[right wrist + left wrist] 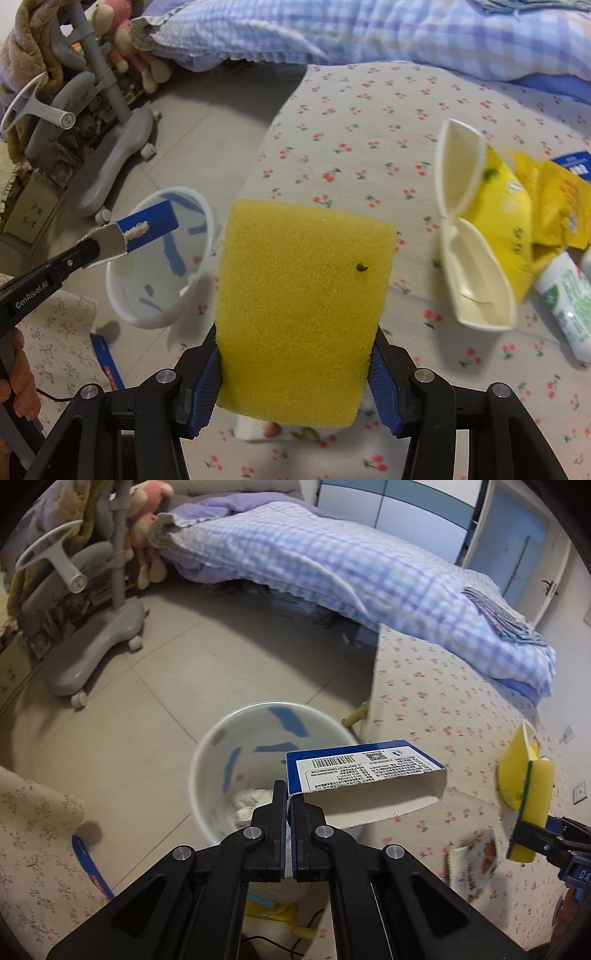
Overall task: Collect trash
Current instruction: 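Carry the yellow sponge over the wastebasket and open the right gripper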
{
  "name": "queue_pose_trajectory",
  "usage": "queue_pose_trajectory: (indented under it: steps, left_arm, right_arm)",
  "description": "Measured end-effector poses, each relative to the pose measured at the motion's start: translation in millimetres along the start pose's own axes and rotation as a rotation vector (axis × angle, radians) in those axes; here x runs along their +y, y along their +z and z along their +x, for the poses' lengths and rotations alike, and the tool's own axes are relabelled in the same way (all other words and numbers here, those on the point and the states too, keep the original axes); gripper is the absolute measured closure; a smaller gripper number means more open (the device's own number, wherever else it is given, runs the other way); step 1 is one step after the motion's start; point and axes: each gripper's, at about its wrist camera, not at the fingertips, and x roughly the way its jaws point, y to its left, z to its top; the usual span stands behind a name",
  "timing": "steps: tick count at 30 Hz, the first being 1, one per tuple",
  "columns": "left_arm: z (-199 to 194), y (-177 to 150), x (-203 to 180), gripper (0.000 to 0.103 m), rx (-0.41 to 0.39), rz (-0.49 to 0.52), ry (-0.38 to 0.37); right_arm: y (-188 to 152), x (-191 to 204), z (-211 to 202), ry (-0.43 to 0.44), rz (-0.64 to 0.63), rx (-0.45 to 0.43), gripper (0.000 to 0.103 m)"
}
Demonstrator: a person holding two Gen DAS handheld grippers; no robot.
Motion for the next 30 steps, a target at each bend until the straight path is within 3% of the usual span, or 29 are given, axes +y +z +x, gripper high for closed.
queue_pose_trajectory:
  steps: [7, 9, 10, 11, 12, 13, 14, 25, 30]
  left_arm:
    - [9.8, -0.9, 35.6, 0.1, 0.018, -0.036, 0.035]
    - [16.7, 0.8, 42.6, 0.096, 0.073, -0.041, 0.006]
    - [19.1, -0.5, 44.9, 0.085, 0.102, -0.044, 0.004]
    - [19.8, -2.3, 48.2, 0.062, 0.112, -0.048, 0.008]
    - [18.4, -4.6, 50.1, 0.049, 0.107, -0.051, 0.014]
    - [15.5, -7.2, 53.9, 0.028, 0.095, -0.051, 0.031]
    - [13.2, -9.0, 55.1, 0.023, 0.085, -0.048, 0.043]
    - [-1.9, -28.9, 93.2, 0.015, 0.05, -0.063, 0.167]
    - [-9.8, -30.4, 95.3, 0.014, 0.027, -0.056, 0.179]
  right_arm:
    - [10.6, 25.9, 16.3, 0.025, -0.025, 0.003, 0.043]
    - [13.2, 33.4, 22.5, 0.032, -0.03, 0.007, 0.043]
    - [14.2, 35.9, 25.1, 0.034, -0.032, 0.01, 0.043]
    - [15.4, 39.4, 28.4, 0.037, -0.034, 0.012, 0.043]
    - [16.9, 43.1, 31.7, 0.04, -0.035, 0.015, 0.043]
    - [17.9, 45.9, 34.5, 0.043, -0.036, 0.016, 0.043]
    - [19.4, 50.3, 38.6, 0.047, -0.038, 0.02, 0.043]
    - [29.0, 92.8, 69.5, 0.086, -0.066, 0.03, 0.043]
    - [31.8, 108.9, 86.1, 0.091, -0.085, 0.033, 0.043]
